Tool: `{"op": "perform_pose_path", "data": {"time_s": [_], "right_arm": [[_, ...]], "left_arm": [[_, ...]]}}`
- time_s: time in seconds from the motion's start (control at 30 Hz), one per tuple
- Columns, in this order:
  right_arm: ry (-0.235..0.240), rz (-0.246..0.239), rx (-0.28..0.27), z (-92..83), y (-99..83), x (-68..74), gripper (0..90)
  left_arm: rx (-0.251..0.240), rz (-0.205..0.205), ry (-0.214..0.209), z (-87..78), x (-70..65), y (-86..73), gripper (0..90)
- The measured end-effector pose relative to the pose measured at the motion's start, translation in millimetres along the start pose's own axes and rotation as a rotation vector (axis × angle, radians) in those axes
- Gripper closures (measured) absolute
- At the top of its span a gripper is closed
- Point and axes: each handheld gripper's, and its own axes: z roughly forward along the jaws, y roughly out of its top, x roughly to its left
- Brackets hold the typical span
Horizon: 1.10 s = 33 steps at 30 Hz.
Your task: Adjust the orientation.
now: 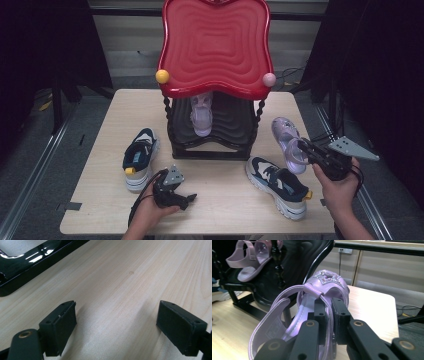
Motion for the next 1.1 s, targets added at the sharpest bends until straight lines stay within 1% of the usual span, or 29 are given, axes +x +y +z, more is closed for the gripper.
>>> {"op": "perform_pose_path", "data": {"time_s": [0.07, 0.1, 0.13, 0.17, 0.27, 0.3, 0.37, 0.43, 0.5, 0.57, 0.63, 0.67, 0.8, 0.93, 0.97, 1.1], "right_arm": [[0.010, -0.004, -0.002, -1.3, -1.1, 1.6, 82.7], [0.007, -0.002, 0.001, -2.5, -1.6, 2.6, 82.7], [0.013, -0.006, -0.004, -3.1, -2.1, 3.1, 82.8], [0.016, 0.000, 0.000, -4.0, -2.3, 4.3, 82.7], [0.019, -0.010, -0.002, -6.2, -3.3, 6.3, 82.7], [0.026, -0.010, -0.005, -6.8, -3.5, 6.9, 82.7], [0.025, -0.009, -0.008, -7.5, -3.7, 7.8, 82.7], [0.028, -0.030, -0.005, -9.9, -3.9, 10.6, 82.7], [0.033, -0.029, -0.004, -10.7, -4.1, 11.9, 82.8], [0.041, -0.043, -0.005, -12.5, -4.7, 14.6, 82.8], [0.046, -0.037, -0.004, -13.0, -4.9, 16.2, 82.8], [0.049, -0.049, -0.006, -13.6, -4.8, 17.9, 82.8], [0.068, -0.059, -0.009, -14.9, -5.3, 21.6, 82.8], [0.072, -0.062, -0.010, -16.3, -6.3, 26.1, 82.7], [0.076, -0.069, -0.014, -16.4, -6.6, 27.4, 82.7], [0.097, -0.069, -0.020, -17.0, -9.3, 34.4, 82.7]], "left_arm": [[0.000, 0.000, -0.001, 0.0, 0.0, 0.0, 15.5], [0.000, 0.000, -0.001, 0.0, 0.0, 0.0, 15.5], [0.000, -0.001, -0.001, 0.0, 0.0, 0.0, 15.5], [0.000, -0.001, -0.001, 0.0, 0.0, 0.0, 15.5], [0.000, 0.000, -0.001, 0.0, 0.0, 0.0, 15.5], [0.000, 0.000, 0.000, 0.0, 0.0, 0.0, 15.5], [0.000, 0.000, 0.000, 0.0, 0.0, 0.0, 15.5], [0.000, 0.001, 0.001, 0.0, 0.1, 0.0, 15.5], [0.000, 0.001, 0.000, 0.0, 0.0, 0.0, 15.5], [0.000, 0.001, 0.000, 0.0, 0.0, 0.0, 15.5], [0.000, 0.001, 0.000, 0.0, 0.0, 0.0, 15.5], [0.000, 0.001, 0.000, 0.0, 0.1, 0.0, 15.5], [0.000, 0.001, 0.000, 0.0, 0.0, 0.0, 15.5], [0.000, 0.001, 0.000, 0.0, 0.0, 0.0, 15.5], [0.000, 0.000, 0.000, 0.0, 0.0, 0.0, 15.6], [-0.002, -0.003, 0.001, 0.1, -0.1, 0.0, 15.5]]}}
